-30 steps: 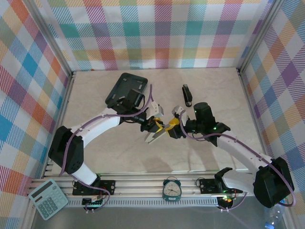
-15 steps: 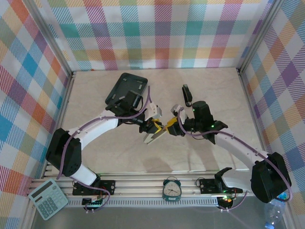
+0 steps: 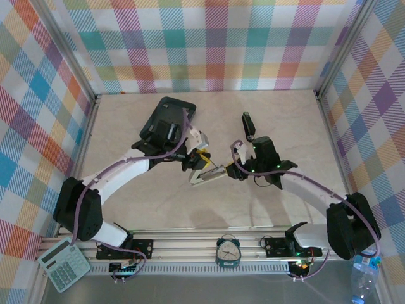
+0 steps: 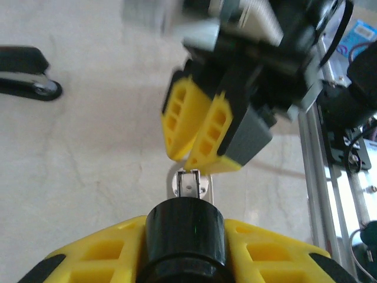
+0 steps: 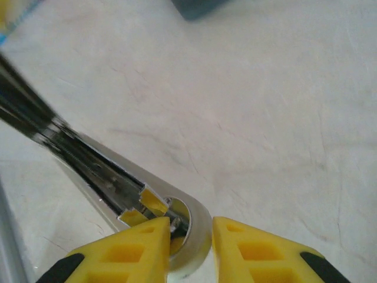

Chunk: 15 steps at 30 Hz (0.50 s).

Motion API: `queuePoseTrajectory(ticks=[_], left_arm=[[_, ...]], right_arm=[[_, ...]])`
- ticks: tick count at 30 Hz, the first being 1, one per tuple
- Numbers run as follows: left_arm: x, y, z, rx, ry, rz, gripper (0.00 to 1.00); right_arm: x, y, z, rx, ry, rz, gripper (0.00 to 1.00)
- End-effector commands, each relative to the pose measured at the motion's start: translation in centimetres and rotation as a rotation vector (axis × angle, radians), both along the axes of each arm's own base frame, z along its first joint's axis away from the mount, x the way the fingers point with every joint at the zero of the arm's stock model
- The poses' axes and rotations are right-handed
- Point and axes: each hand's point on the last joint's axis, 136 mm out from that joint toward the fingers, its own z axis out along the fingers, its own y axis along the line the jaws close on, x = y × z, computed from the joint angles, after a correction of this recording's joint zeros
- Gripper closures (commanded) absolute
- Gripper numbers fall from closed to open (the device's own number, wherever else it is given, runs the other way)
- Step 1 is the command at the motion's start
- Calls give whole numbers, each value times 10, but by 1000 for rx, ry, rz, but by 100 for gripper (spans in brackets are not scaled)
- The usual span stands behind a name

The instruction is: Load the staples into the stapler

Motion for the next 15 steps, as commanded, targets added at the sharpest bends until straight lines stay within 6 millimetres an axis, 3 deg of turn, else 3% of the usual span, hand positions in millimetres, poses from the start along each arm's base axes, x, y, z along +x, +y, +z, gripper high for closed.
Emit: queuePoseTrajectory(ticks=[1, 15], left_arm=[[-3, -11, 86, -218, -198, -80, 100], [29, 5, 151, -404, -286, 133, 100]], right_arm=[[-18, -1, -25, -29, 140, -11, 76], [-15, 26, -30, 102, 202, -3, 75]])
